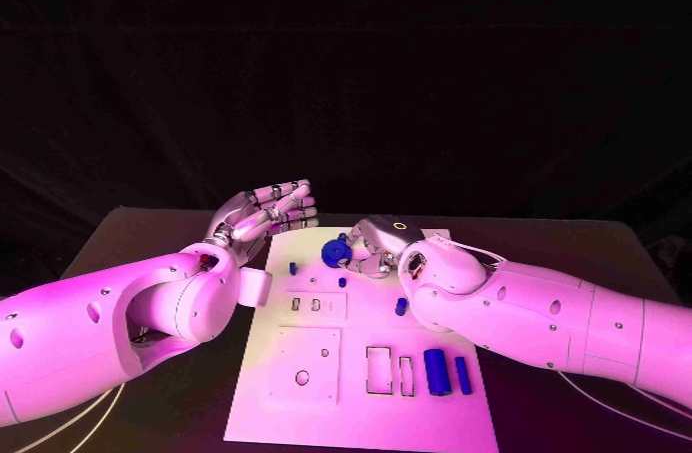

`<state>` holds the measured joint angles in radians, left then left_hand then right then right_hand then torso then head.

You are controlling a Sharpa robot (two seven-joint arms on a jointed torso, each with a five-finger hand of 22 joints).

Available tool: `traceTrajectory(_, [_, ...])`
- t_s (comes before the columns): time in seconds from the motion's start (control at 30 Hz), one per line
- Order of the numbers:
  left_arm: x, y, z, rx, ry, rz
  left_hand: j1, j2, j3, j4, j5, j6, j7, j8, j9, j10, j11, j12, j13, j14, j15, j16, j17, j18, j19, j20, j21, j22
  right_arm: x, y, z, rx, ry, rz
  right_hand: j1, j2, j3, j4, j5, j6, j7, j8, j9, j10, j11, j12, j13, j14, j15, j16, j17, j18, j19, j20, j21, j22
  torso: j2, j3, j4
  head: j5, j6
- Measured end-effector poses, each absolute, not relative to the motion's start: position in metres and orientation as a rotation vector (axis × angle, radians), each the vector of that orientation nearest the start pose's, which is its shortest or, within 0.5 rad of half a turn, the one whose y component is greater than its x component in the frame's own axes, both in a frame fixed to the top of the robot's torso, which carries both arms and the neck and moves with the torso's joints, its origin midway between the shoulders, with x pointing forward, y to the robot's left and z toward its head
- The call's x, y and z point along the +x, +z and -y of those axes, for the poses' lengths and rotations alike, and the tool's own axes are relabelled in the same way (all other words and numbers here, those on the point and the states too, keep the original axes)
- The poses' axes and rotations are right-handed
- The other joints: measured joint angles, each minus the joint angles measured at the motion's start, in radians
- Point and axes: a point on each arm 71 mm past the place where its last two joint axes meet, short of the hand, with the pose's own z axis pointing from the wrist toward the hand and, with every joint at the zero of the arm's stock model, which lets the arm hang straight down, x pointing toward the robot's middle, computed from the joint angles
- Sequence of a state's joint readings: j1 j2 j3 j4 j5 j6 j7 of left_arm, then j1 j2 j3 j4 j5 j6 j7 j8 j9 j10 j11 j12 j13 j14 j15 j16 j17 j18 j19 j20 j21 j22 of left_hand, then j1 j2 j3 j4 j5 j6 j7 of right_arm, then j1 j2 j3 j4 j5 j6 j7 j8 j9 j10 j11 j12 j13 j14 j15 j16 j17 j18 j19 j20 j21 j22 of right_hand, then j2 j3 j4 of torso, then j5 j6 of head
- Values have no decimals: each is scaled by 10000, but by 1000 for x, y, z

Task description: Assemble the parts on the task board

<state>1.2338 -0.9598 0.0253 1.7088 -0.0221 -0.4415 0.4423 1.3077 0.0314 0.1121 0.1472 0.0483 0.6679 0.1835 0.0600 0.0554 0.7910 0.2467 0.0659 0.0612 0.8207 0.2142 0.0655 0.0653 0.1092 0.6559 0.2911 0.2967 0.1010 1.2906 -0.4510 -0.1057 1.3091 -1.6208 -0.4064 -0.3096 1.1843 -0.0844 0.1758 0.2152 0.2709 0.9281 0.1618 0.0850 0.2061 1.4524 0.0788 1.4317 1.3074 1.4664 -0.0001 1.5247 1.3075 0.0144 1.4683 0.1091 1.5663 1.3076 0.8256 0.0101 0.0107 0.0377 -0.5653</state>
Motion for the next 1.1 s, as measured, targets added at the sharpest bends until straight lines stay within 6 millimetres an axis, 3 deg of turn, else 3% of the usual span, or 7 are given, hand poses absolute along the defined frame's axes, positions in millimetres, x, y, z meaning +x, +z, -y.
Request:
traceTrajectory(0.4, [468,-121,-220,-10339,-15642,-12538,0,0,0,0,0,0,0,0,1,-73,2,0,1,0,0,0,0,-1,0,0,0,-12,517,-161,67,-2624,5612,-15093,0,0,0,0,0,65,6,0,1,38,-39,38,0,0,0,0,-1,-1,0,0,0,-2,7,0,23,-55,2])
traceTrajectory(1.1, [468,-121,-220,-10348,-15629,-12534,0,0,0,0,0,1,0,0,2,-73,2,0,2,0,0,0,0,-1,0,0,1,-10,515,-154,61,-2279,6168,-14264,109,25,98,-98,-1,216,-38,-67,1,109,-39,242,-1,0,-1,57,-1,-1,0,-1,0,1,7,-13,42,-15,-14])
